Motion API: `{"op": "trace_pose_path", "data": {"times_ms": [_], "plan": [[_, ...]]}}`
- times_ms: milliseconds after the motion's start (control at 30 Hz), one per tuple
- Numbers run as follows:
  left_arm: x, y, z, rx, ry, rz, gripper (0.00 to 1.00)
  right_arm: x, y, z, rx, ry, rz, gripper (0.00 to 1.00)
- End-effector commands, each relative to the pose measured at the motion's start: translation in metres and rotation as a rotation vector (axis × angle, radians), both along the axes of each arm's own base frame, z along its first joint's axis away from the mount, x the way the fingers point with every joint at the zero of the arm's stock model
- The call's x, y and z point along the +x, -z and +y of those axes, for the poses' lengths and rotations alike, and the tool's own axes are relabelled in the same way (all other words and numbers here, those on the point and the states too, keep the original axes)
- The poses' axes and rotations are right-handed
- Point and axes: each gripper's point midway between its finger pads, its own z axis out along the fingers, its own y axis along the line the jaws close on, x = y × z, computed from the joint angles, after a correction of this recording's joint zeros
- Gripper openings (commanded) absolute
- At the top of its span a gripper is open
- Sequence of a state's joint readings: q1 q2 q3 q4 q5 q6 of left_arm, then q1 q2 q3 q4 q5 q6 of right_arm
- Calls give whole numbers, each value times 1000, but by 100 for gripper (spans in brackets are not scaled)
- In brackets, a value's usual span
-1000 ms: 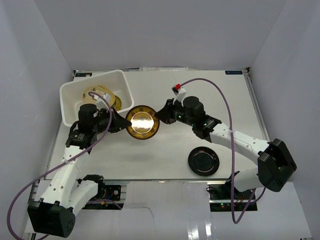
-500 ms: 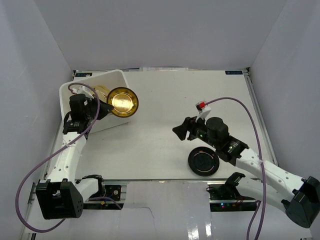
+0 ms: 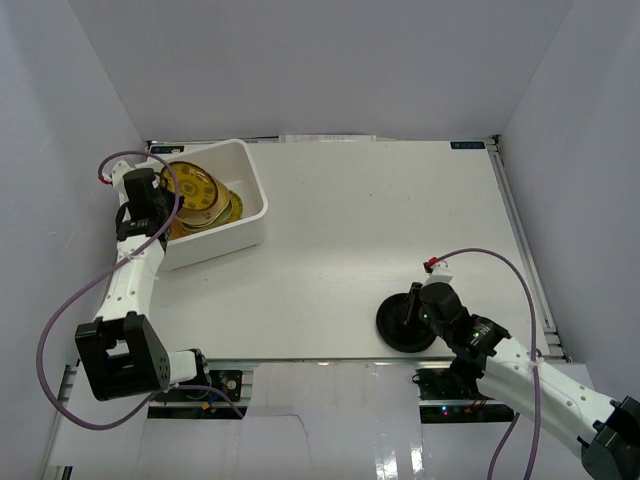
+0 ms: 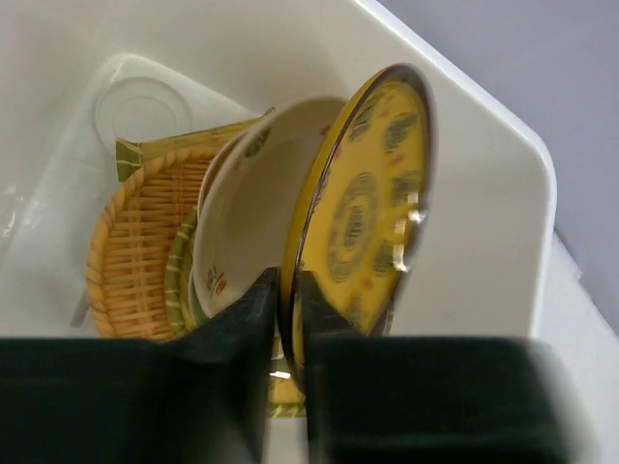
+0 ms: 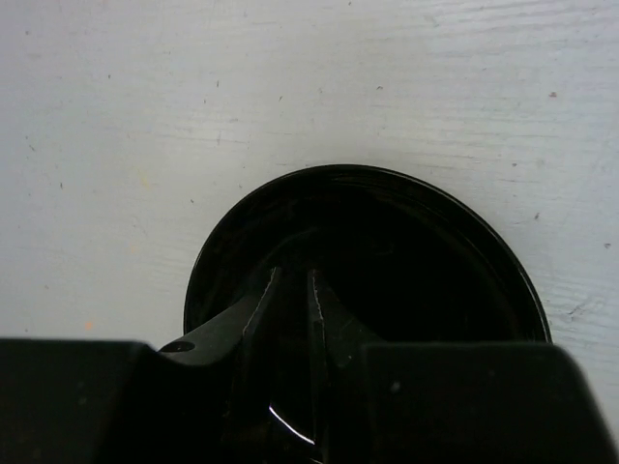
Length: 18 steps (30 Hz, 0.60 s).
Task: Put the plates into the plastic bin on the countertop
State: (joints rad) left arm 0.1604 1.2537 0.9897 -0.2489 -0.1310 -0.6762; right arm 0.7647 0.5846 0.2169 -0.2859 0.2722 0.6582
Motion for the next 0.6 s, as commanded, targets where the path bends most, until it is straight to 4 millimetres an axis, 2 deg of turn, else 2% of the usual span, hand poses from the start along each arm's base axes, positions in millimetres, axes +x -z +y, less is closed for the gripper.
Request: {"op": "trace_pose_path", "data": {"times_ms": [0,67,100,133,267,300,367,400,433,467,500,567], "plan": [[11,-13,23,61,-89,-14,33,8,-7,-17,-4,122,-27,23],[16,-6,24,62,-78,6,65,5,-2,-17,2,127,-11,23],[17,-4,19,50,-56,6,87,4,1,-18,-2,128,0,24],[17,-4,16,43,-43,-2,96,4,3,-18,-10,129,7,24],[13,-31,-5,10,59,-105,98,8,9,-13,-39,99,12,24],[9,-48,-11,9,87,-155,98,8,10,-10,-39,86,17,24],[2,-66,-30,-13,176,-209,98,12,12,-2,-24,62,11,24],[-8,-86,-35,-6,200,-268,98,11,13,4,-13,35,12,24],[-14,-95,-44,-10,237,-297,98,11,17,6,-12,24,20,23],[-21,-99,-48,-13,250,-311,98,17,13,15,28,13,-13,23],[-34,-116,-52,-3,257,-370,98,18,18,18,25,6,-1,22],[-47,-122,-60,-7,281,-401,98,25,17,25,42,1,-20,20]]}}
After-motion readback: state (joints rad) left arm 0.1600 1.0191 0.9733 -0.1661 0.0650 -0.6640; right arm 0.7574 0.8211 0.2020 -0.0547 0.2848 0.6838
